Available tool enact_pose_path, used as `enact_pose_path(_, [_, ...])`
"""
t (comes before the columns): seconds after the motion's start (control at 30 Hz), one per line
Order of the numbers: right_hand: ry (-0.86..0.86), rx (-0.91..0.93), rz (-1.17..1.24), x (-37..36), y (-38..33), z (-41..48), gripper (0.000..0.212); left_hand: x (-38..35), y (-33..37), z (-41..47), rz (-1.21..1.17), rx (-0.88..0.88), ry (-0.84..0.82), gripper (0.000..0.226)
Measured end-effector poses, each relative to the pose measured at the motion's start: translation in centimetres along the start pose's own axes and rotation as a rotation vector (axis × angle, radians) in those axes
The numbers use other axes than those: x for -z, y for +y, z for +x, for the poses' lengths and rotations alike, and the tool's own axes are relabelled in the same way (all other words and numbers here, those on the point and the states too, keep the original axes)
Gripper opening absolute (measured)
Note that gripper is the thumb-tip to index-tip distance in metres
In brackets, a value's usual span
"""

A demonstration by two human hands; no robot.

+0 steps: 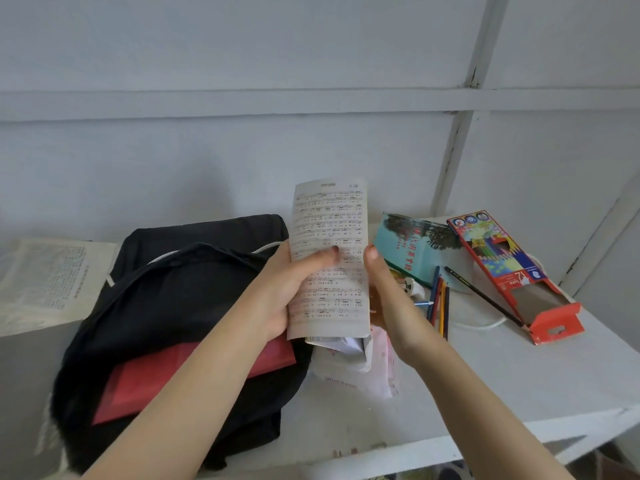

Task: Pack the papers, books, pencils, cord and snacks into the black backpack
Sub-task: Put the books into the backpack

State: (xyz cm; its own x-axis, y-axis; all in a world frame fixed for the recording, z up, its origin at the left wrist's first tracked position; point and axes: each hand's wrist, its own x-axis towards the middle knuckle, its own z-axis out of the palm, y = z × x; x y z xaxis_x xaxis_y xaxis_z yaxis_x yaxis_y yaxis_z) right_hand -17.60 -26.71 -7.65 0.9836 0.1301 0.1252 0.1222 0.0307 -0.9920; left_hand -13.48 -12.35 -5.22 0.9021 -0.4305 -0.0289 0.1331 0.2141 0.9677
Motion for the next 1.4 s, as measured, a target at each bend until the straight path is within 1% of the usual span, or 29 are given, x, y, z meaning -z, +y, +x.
enact_pose_path(0.03, [-0.015,0.004,-0.008,-0.1,-0.2,0.0,0.057,0.0,-0.1,0.0,0.024,0.002,0.0,0.038])
enact_pose_path(0.1, [-0.01,-0.057,0.007,0.3,-0.5,0.1,0.041,0.1,-0.2,-0.1,0.042,0.033,0.017,0.037])
enact_pose_path(0.17, [0.023,-0.2,0.115,1.0,-0.7,0.3,0.024,0.2,-0.2,-0.3,0.016,0.098,0.045,0.033])
enact_pose_path(0.23, [0.075,-0.325,0.268,2.0,-0.3,0.4,0.014,0.2,-0.2,-0.4,0.023,0.15,0.067,0.035])
enact_pose_path(0.3, [0.1,-0.383,0.413,2.9,-0.2,0.3,0.017,0.2,-0.2,-0.4,0.034,0.157,0.103,0.035])
enact_pose_path(0.37, [0.102,-0.389,0.498,3.6,-0.1,0.2,0.022,0.5,-0.1,-0.4,0.048,0.156,0.159,0.033])
enact_pose_path(0.4, [0.107,-0.38,0.519,4.0,0.1,0.1,0.023,0.9,-0.3,-0.2,0.083,0.15,0.178,0.037])
enact_pose_path(0.47, [0.109,-0.358,0.535,4.6,0.0,-0.2,0.024,1.9,-0.7,-0.2,0.197,0.134,0.188,0.055])
enact_pose_path(0.53, [0.122,-0.346,0.511,5.1,0.0,-0.4,0.031,2.5,-1.0,-0.5,0.244,0.143,0.207,0.075])
enact_pose_path(0.57, [0.14,-0.333,0.493,5.4,-0.1,-0.5,0.042,2.7,-1.1,-0.7,0.244,0.149,0.208,0.081])
enact_pose_path(0.63, [0.197,-0.297,0.415,6.4,0.0,-0.4,0.075,2.8,-1.3,-0.9,0.224,0.148,0.209,0.084])
enact_pose_path(0.67, [0.207,-0.275,0.342,6.9,0.0,-0.4,0.085,2.8,-1.3,-0.9,0.209,0.141,0.211,0.082])
enact_pose_path(0.7, [0.21,-0.254,0.264,7.4,-0.3,-0.5,0.09,2.7,-1.3,-1.0,0.197,0.131,0.216,0.077])
enact_pose_path(0.77, [0.207,-0.213,0.181,8.4,-0.9,-0.6,0.093,2.5,-1.2,-1.0,0.192,0.134,0.231,0.07])
enact_pose_path(0.87, [0.159,-0.183,0.21,10.0,-1.4,-0.6,0.092,2.7,-1.3,-0.8,0.239,0.162,0.258,0.066])
enact_pose_path(0.97, [0.109,-0.207,0.173,10.5,-1.2,-0.6,0.091,3.0,-1.5,-0.5,0.227,0.182,0.28,0.067])
enact_pose_path(1.03, [0.111,-0.227,0.133,9.9,-0.9,-0.6,0.084,3.0,-1.6,-0.4,0.234,0.17,0.282,0.07])
enact_pose_path(1.1, [0.116,-0.232,0.07,8.5,-1.2,-0.8,0.079,3.0,-1.7,-0.3,0.254,0.159,0.28,0.078])
enact_pose_path(1.13, [0.104,-0.221,0.027,7.8,-1.5,-0.8,0.084,2.9,-1.7,-0.3,0.258,0.156,0.282,0.084])
enact_pose_path(1.2, [0.047,-0.17,-0.078,6.4,-2.3,-1.0,0.106,2.7,-1.6,-0.2,0.262,0.153,0.275,0.1])
enact_pose_path(1.27, [-0.061,-0.092,-0.212,5.4,-3.0,-1.2,0.124,2.5,-1.4,-0.2,0.266,0.157,0.262,0.116])
enact_pose_path(1.3, [-0.12,-0.057,-0.267,5.0,-3.2,-1.3,0.126,2.4,-1.3,-0.2,0.263,0.157,0.258,0.121])
enact_pose_path(1.33, [-0.163,-0.033,-0.3,4.8,-3.3,-1.4,0.124,2.5,-1.4,-0.2,0.261,0.159,0.254,0.125])
enact_pose_path(1.4, [-0.177,0.005,-0.305,4.7,-3.4,-1.4,0.119,2.7,-1.6,-0.1,0.258,0.159,0.256,0.122])
